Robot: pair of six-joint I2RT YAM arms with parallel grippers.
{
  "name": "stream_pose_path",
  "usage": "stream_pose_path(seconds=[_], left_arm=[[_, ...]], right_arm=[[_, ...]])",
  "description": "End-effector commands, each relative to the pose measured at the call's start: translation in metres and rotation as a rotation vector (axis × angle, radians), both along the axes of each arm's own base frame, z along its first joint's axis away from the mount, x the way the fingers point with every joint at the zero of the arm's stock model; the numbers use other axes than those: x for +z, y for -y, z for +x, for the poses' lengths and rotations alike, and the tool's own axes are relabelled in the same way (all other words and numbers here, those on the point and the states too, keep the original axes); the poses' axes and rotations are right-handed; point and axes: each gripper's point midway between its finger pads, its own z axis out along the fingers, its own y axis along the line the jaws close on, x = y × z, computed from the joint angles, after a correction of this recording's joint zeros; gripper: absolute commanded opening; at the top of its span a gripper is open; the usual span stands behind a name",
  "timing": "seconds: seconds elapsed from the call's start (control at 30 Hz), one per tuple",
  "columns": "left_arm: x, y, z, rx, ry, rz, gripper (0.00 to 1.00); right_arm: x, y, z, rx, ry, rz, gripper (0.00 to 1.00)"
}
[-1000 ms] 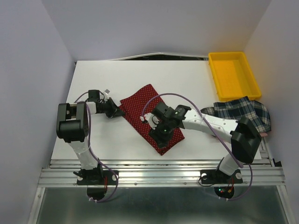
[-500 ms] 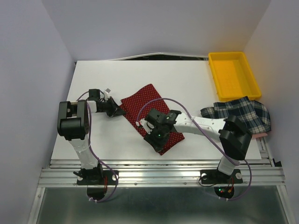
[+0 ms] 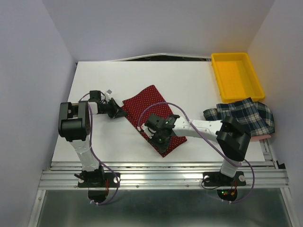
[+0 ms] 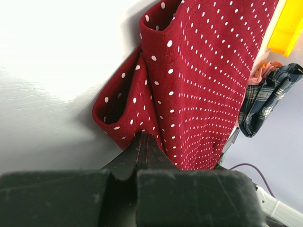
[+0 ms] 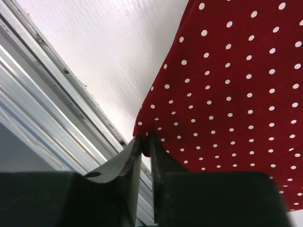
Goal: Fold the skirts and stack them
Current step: Fold the skirt
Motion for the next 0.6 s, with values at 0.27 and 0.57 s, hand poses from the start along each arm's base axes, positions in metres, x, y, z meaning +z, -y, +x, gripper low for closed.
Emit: stream_pose_path(seconds=[0.27,0.57], left_arm=[[-0.009,-0.009,0.009,0.019,-0.003,0.04,0.0],[-0.009,-0.01,0.012,0.022,0.001,0.049,0.0]], right_arm=[[0.008,0.011,-0.004,0.057,0.033,0.0,0.01],[0.01,0.037,-0.018,0.085,0.023,-0.019,0.01]])
